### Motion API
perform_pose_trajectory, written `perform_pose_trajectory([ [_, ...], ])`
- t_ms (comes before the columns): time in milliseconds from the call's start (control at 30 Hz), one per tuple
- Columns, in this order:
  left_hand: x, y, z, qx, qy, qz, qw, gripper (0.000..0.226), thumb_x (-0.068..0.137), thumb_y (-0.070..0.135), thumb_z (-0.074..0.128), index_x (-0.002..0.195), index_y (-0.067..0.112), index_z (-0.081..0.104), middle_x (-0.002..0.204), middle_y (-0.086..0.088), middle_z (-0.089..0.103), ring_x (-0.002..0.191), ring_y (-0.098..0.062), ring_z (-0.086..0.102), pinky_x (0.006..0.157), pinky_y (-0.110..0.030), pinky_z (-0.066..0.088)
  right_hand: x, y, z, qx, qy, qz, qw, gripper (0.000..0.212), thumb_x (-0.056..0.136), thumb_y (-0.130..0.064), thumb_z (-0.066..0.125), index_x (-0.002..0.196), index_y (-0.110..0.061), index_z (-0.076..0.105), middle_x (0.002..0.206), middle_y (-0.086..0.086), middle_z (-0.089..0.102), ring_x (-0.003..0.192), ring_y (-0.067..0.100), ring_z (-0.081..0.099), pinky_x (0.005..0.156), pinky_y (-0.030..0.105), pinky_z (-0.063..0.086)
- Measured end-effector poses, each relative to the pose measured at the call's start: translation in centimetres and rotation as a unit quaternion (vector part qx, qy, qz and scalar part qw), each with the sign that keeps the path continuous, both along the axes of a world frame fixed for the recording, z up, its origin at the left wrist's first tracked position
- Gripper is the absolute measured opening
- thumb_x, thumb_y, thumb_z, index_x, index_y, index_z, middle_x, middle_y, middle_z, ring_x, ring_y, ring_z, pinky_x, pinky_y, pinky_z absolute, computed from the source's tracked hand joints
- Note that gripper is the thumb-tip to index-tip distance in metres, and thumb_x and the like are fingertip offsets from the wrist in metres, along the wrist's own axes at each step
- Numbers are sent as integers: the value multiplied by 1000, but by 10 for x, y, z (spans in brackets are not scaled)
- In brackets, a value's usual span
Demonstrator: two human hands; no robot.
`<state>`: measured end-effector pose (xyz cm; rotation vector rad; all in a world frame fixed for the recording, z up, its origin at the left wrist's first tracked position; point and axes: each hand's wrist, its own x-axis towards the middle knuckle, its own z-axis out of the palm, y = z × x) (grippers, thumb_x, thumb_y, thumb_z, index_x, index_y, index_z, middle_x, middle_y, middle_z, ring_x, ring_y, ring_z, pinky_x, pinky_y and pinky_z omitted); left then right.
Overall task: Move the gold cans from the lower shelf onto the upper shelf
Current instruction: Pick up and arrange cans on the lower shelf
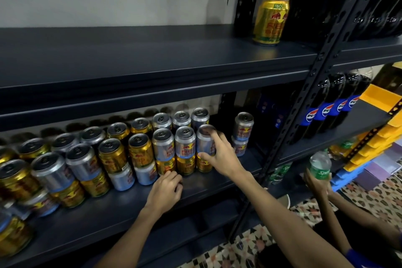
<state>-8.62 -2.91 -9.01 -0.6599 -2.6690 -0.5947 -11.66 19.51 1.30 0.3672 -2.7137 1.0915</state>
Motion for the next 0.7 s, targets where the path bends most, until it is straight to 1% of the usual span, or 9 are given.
perform_pose_trajectory([
  [100,0,1,1,0,2,-1,1000,21,82,20,43,77,15,63,77,5,56,77,-13,50,66,-24,41,-3,-3,2,-7,5,-20,1000,71,88,-32,77,146,-41,36,140,2,46,127,26,51,106,48,46],
  [167,0,0,1,-1,2,-1,1000,21,83,20,43,77,15,63,78,5,57,77,-13,50,67,-24,42,-3,-3,3,-24,0,-23,999,70,88,-31,78,146,-38,39,136,2,48,124,24,52,106,44,46],
  [267,1,0,1,-5,0,1,1000,22,83,21,43,78,16,63,79,5,57,78,-12,51,67,-23,43,3,2,4,-54,23,-13,998,64,88,-30,78,142,-38,44,123,-3,50,111,15,54,96,34,48],
  [367,1,0,2,-5,1,0,1000,23,83,21,42,79,16,64,79,5,57,77,-11,51,67,-22,42,10,12,3,-72,52,-30,996,59,88,-26,78,139,-30,49,112,-8,49,97,-1,50,85,17,42],
  [400,1,0,1,-3,2,0,1000,23,83,21,42,78,15,64,78,5,57,77,-11,51,66,-23,43,12,18,3,-75,60,-39,995,59,88,-26,79,139,-27,50,113,-8,49,98,-2,50,82,13,41],
  [467,1,0,0,-1,2,1,1000,22,83,20,42,78,15,63,78,5,56,77,-12,51,66,-24,44,16,32,1,-88,65,-52,993,60,87,-25,80,140,-25,50,123,-8,51,105,-2,51,80,10,43],
  [533,0,0,-1,2,2,0,1000,21,83,20,43,78,15,63,78,5,56,78,-12,51,66,-25,45,21,48,-2,-101,61,-64,991,62,87,-22,80,141,-28,50,132,-8,50,110,2,53,85,14,46],
  [600,-1,-1,-2,3,0,-1,1000,21,84,19,44,78,15,63,79,5,56,78,-12,51,67,-25,45,27,62,-10,-106,45,-86,990,64,86,-19,80,140,-34,49,131,-10,51,112,7,55,91,26,50],
  [700,-2,-1,-4,8,2,-5,1000,20,84,18,44,78,15,63,79,5,56,78,-12,51,67,-25,44,35,81,-26,-92,12,-115,989,69,83,-16,82,135,-43,46,126,-10,54,108,11,56,90,39,52],
])
